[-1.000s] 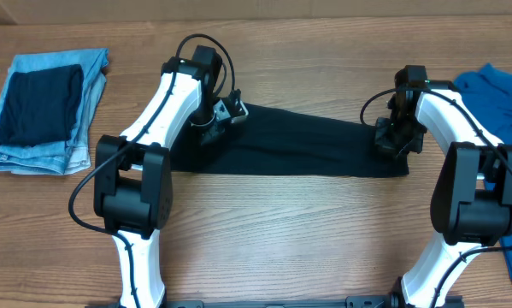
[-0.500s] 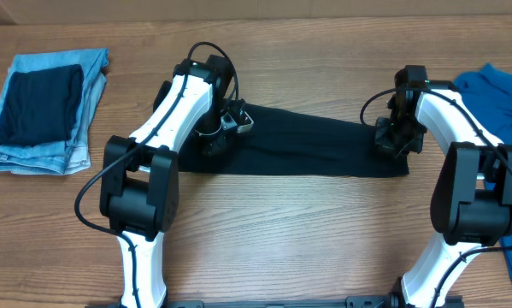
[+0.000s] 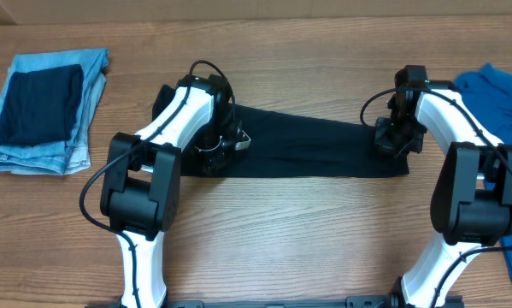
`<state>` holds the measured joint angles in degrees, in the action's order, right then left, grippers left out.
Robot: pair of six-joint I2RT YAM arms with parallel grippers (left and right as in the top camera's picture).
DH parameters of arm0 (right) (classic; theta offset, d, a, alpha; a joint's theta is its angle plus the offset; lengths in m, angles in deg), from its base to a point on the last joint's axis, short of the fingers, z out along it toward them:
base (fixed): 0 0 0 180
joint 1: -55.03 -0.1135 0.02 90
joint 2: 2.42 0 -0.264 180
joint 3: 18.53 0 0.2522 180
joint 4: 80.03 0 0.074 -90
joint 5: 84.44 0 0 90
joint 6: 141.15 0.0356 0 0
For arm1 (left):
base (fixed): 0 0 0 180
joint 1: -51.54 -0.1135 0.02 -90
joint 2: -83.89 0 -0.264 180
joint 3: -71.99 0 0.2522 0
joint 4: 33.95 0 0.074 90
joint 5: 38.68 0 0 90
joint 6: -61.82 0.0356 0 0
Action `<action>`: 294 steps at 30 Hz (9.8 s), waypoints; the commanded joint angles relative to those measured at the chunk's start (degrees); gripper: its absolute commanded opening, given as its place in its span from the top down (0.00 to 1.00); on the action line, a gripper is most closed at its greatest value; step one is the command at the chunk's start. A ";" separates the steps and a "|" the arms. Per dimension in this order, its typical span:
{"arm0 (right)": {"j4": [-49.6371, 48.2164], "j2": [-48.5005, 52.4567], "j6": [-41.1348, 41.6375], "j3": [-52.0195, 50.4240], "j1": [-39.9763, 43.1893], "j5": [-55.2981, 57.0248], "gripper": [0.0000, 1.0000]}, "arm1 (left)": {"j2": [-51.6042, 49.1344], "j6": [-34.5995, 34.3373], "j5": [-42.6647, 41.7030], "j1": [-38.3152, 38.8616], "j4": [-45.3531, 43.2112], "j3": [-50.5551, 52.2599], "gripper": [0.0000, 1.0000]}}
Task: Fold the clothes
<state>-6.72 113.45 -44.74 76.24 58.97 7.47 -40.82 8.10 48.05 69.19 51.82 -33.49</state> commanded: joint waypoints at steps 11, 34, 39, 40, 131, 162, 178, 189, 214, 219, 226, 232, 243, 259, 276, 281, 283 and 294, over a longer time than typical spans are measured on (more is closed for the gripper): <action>6.78 -3.04 0.26 10.86 -0.13 -0.70 0.50 | -0.50 -9.53 -0.87 0.44 3.13 -19.04 0.44; 2.64 -4.63 -2.38 1.22 -3.02 -14.03 0.96 | -0.66 -47.63 2.32 -9.35 -1.25 -9.31 0.96; -2.51 -4.63 -3.85 -5.09 -4.31 -12.61 0.96 | -0.66 -47.63 5.68 -9.46 -8.61 -3.78 0.93; -2.73 -4.63 -3.82 -5.44 -4.20 -10.69 0.96 | -0.66 -47.63 6.75 -9.51 -9.53 -2.62 0.92; -7.43 -4.63 -1.46 -5.70 -4.22 -8.22 0.42 | 25.92 -41.31 7.30 -10.84 -27.39 32.50 0.96; -7.45 -4.63 -1.46 -5.70 -4.22 -9.09 0.43 | 24.26 -37.55 5.14 -4.72 -34.84 22.88 0.94; -6.91 -4.63 -1.46 -5.70 -4.22 -9.09 0.42 | 24.17 -41.88 10.78 -5.38 -28.33 16.33 0.89; -7.02 -4.63 -1.70 -5.70 -4.22 -9.07 0.41 | 23.45 -45.72 12.24 -11.74 -27.65 24.35 0.90; -3.54 -11.61 -1.90 3.04 -4.35 -9.51 0.00 | 25.07 -45.53 4.72 -15.02 -19.56 5.20 0.00; -3.74 -11.61 -1.90 3.02 -4.31 -9.53 0.00 | 25.07 -45.51 4.72 -15.02 -19.56 5.20 0.00; -3.74 -11.61 -1.88 3.02 -4.31 -9.53 0.00 | 25.07 -45.51 4.72 -15.02 -19.56 5.22 0.00; -3.74 -11.61 -1.88 3.02 -4.31 -9.53 0.00 | 25.07 -45.51 4.72 -15.02 -19.56 5.22 0.00; -3.74 -11.61 -1.88 3.02 -4.31 -9.53 0.00 | 25.07 -45.53 4.72 -15.02 -19.56 5.22 0.00; -12.31 -11.61 -1.79 2.99 -4.31 -17.51 0.00 | 25.07 -45.51 4.72 -15.02 -19.56 5.22 0.00; -4.74 -11.39 -24.48 1.75 -34.80 -18.82 0.09 | 25.07 -45.51 4.72 -14.99 -19.56 5.22 0.00; -8.22 -11.39 -24.44 0.44 -42.56 -8.11 0.13 | 25.07 -45.51 4.72 -15.02 -19.56 5.22 0.00; -12.02 -11.19 -24.44 -0.24 -44.46 -6.25 0.16 | 25.07 -45.51 4.72 -15.02 -19.56 5.22 0.00; -17.31 -10.43 -8.09 -0.28 -37.38 -1.62 0.59 | 25.07 -45.51 4.72 -15.02 -19.56 5.22 0.00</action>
<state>-26.45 102.88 -59.95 76.09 16.64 4.08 -16.62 -37.24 53.43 54.48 32.19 -27.35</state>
